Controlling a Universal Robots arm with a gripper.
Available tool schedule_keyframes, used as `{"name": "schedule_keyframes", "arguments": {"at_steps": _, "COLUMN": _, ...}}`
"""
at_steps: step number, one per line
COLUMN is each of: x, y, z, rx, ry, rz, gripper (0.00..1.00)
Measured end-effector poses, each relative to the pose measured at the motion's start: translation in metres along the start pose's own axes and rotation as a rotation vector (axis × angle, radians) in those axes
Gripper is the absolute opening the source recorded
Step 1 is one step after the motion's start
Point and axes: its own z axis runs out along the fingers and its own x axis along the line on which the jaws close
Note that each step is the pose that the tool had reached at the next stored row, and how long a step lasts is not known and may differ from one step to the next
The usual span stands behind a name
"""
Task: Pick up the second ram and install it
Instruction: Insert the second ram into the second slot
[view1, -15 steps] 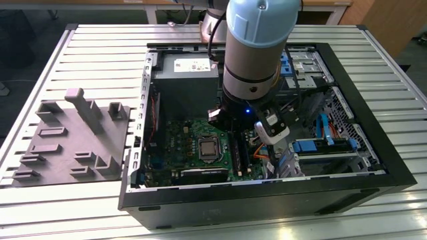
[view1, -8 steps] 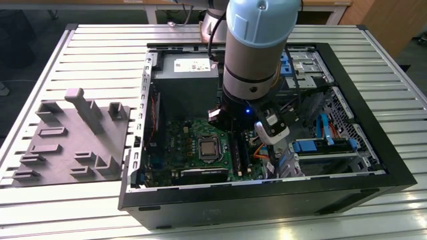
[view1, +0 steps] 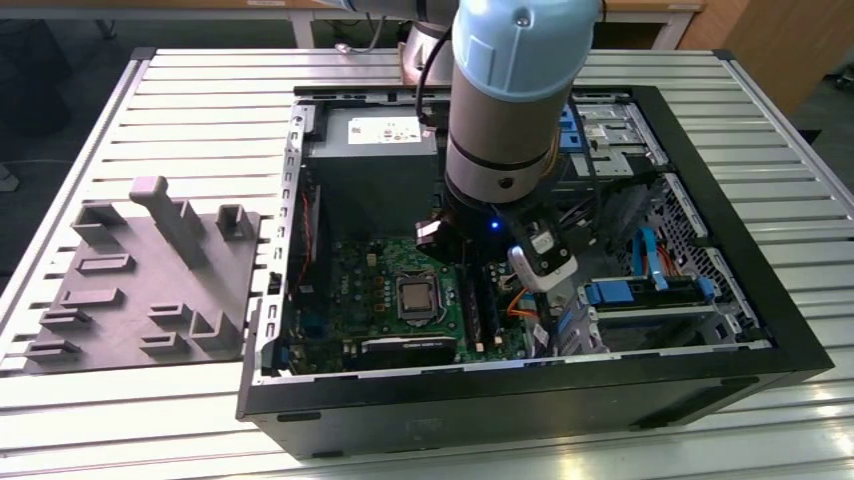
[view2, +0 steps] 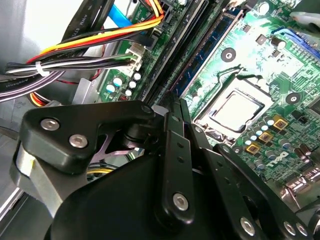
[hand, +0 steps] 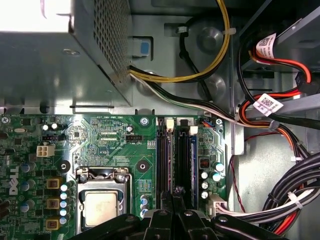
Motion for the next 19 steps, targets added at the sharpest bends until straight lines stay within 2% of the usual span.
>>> {"name": "schedule_keyframes", "arguments": {"at_steps": 17, "x": 0.0000, "y": -0.0001, "z": 0.0019, "rx": -0.0003, "ry": -0.0002, "rz": 0.000, "gripper": 0.12}}
{"name": "schedule_keyframes", "arguments": {"at_steps": 18, "x": 0.0000, "y": -0.0001, "z": 0.0019, "rx": -0.0003, "ry": -0.0002, "rz": 0.000, "gripper": 0.13}}
{"name": "schedule_keyframes", "arguments": {"at_steps": 19, "x": 0.0000, "y": -0.0001, "z": 0.0019, "rx": -0.0003, "ry": -0.0002, "rz": 0.000, "gripper": 0.19}}
